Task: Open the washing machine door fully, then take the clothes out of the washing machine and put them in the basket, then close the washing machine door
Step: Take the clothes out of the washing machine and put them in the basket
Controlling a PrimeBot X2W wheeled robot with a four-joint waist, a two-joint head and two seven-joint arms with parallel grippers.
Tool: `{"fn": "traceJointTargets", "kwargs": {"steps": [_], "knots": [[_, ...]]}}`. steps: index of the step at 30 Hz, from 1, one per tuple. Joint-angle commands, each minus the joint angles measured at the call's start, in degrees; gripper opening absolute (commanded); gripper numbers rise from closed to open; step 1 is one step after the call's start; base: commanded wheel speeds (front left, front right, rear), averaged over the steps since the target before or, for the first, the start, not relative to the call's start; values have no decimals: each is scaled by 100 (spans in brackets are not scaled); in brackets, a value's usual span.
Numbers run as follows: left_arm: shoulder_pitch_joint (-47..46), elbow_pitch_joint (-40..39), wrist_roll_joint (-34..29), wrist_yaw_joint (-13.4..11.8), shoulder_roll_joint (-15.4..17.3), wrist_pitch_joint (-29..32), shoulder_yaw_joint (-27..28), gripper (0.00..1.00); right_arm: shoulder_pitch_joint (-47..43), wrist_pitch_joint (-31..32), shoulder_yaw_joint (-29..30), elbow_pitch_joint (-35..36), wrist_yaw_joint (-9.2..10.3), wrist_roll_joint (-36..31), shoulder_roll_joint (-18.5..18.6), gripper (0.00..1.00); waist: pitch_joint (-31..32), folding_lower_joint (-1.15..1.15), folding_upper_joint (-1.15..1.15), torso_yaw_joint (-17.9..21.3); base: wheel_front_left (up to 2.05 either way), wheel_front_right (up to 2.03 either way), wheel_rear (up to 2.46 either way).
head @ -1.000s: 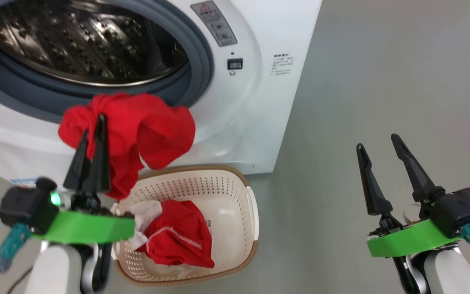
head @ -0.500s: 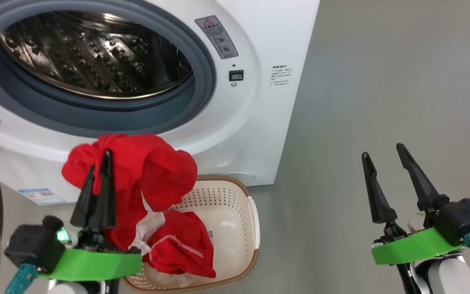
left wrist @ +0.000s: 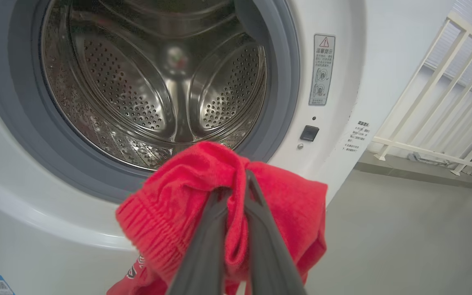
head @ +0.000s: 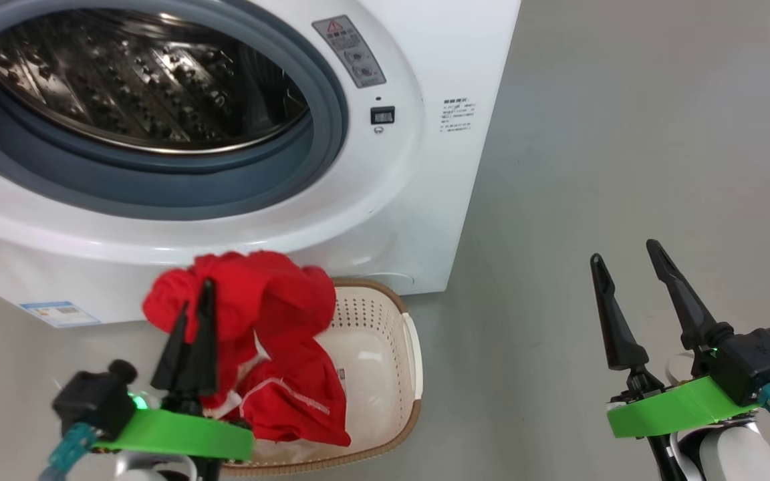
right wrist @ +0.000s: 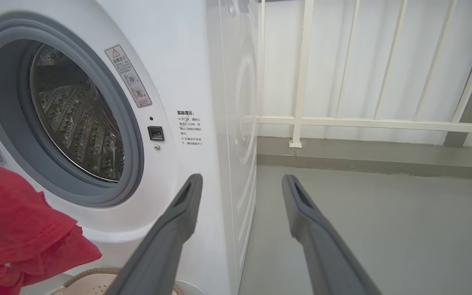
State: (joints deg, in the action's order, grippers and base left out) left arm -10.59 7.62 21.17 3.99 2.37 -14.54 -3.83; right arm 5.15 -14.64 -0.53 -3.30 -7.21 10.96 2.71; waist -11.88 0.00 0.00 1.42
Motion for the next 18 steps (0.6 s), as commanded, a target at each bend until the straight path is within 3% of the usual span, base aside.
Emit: {"fn": "traceJointTargets", "kwargs": {"steps": [1,18], "knots": [[-192,3,84,-14,53,-46,106,0,89,-36,-141,136,-28,57,17,100,-64,0,0,14,0,0,0],[-1199,2141,467,-70,52,-46,-413,0,354,-36,-251,147,-28,43,17,100,-652,0,0,147,0,0,0]]}}
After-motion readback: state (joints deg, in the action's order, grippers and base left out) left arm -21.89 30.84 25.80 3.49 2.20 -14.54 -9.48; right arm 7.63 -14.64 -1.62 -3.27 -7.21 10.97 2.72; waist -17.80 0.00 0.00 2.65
